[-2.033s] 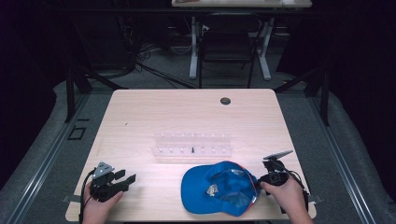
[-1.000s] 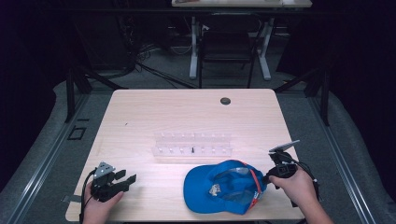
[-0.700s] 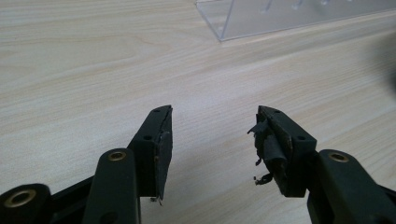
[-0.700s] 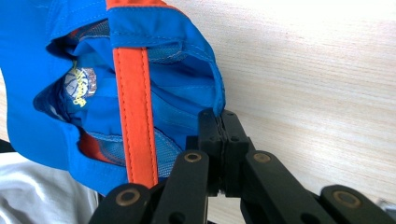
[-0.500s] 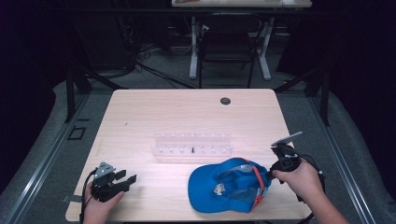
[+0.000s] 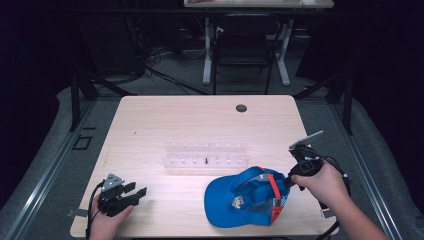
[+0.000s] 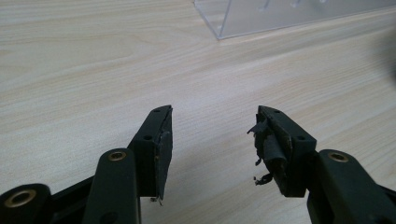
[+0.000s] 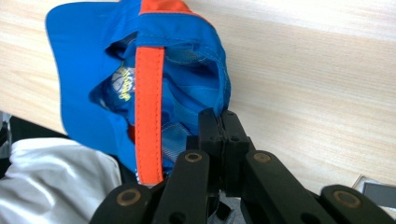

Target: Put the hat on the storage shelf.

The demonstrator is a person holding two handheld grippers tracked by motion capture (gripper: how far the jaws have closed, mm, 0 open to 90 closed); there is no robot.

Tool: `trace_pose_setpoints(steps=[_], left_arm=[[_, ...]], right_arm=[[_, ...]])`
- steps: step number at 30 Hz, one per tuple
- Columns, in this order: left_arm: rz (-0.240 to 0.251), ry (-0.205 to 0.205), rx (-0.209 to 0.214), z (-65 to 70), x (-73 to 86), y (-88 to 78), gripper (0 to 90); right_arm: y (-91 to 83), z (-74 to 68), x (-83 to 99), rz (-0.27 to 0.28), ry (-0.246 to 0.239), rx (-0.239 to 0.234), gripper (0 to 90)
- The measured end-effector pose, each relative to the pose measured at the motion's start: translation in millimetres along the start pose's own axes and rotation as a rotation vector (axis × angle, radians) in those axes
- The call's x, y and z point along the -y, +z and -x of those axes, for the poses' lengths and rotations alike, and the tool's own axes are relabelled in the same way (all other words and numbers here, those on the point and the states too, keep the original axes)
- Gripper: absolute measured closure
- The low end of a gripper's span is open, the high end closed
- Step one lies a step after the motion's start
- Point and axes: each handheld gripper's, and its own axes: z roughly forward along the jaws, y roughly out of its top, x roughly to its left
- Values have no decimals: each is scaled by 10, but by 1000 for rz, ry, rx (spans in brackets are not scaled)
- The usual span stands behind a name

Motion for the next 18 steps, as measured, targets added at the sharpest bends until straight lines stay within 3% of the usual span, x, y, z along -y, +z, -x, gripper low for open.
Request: trace_pose_setpoints(steps=[18], left_arm=[[-5,-1,-1,-4,2,3,469]], right_arm=[[-266,-67,-96,-14,38,-124,898]])
